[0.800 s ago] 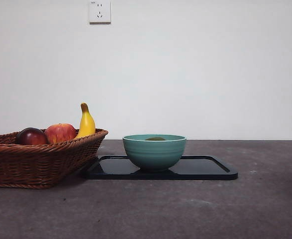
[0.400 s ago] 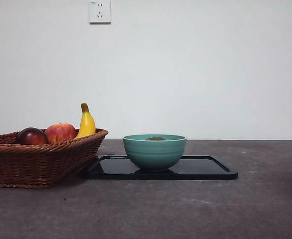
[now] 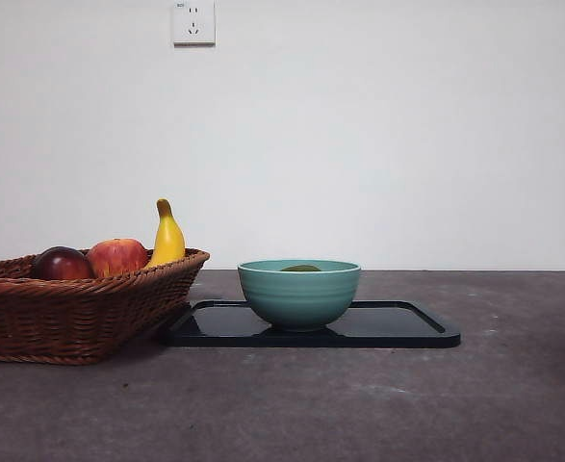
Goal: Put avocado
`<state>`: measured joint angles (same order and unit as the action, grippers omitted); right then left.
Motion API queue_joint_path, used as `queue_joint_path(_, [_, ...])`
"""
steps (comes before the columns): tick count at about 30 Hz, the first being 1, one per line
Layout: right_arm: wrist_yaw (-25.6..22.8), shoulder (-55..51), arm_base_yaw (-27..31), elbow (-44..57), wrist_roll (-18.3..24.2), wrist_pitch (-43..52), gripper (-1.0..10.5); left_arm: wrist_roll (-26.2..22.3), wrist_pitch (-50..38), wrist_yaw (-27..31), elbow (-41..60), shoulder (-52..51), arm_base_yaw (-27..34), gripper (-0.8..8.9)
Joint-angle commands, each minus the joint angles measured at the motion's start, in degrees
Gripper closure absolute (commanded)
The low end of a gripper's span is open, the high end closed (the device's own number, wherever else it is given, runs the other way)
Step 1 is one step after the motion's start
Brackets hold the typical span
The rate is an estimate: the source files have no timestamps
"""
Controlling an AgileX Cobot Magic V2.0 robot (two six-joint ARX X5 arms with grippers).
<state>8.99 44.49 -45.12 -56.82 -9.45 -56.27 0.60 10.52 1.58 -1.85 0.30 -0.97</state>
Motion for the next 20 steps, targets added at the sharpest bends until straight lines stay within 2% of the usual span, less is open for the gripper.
queue_joint_path(1, [-0.1, 0.3, -0.5, -0.4, -0.5, 0.6, 9.4, 0.3, 0.3, 0.1, 1.2, -0.1, 0.1, 8.07])
queue_joint_path(10, [-0.1, 0.3, -0.2, -0.4, -0.5, 0.5, 9.4, 0.3, 0.3, 0.1, 1.2, -0.1, 0.1, 8.07])
queue_joint_path(12, [-0.2, -1.0, 1.9, -0.4, 2.4, 0.7, 9.4, 0.3, 0.3, 0.1, 1.2, -0.1, 0.1, 8.07])
queue_joint_path(15, [-0.2, -3.4, 7.4, 0.4, 2.8, 3.6, 9.4, 0.3, 0.3, 0.1, 1.2, -0.1, 0.1, 8.07])
queue_joint_path(20, [-0.3, -12.1, 21.9, 8.2, 3.0, 16.5, 9.4, 0.3, 0.3, 0.1, 1.2, -0.1, 0.1, 8.07])
